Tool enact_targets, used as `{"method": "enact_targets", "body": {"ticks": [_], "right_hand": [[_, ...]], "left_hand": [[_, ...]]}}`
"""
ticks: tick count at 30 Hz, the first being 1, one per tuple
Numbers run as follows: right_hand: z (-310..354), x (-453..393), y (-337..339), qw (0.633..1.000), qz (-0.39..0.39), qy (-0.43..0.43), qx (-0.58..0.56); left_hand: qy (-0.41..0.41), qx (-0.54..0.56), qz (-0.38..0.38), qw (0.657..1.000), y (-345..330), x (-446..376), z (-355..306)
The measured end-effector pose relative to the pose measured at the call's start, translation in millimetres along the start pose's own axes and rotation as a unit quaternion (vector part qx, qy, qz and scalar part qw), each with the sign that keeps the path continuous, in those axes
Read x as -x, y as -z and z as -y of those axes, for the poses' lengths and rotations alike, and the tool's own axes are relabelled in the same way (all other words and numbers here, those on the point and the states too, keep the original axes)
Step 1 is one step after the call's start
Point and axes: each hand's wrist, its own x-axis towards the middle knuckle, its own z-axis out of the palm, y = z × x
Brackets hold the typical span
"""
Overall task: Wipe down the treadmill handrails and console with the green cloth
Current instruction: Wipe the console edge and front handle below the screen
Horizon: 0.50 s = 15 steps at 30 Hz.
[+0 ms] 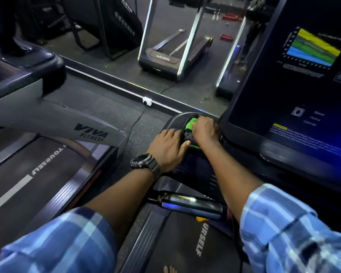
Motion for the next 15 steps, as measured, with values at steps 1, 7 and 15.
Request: {"method": "enact_targets", "body": {"ticks": [1, 7, 15], "right_hand": [[3, 4, 1, 0.999, 0.050, -0.011, -0.007], [7, 10, -3, 0.987, 0.148, 0.012, 0.066], [7, -2, 16, 0.993, 0.109, -0.045, 0.003]], "left_hand": [[-0.001, 0.022, 0.002, 1.000, -1, -6, -2], [0.046, 0.101, -0.010, 0.994, 1, -11, 7], [0.017, 0.079, 0.012, 0.997, 2, -4, 2]]}}
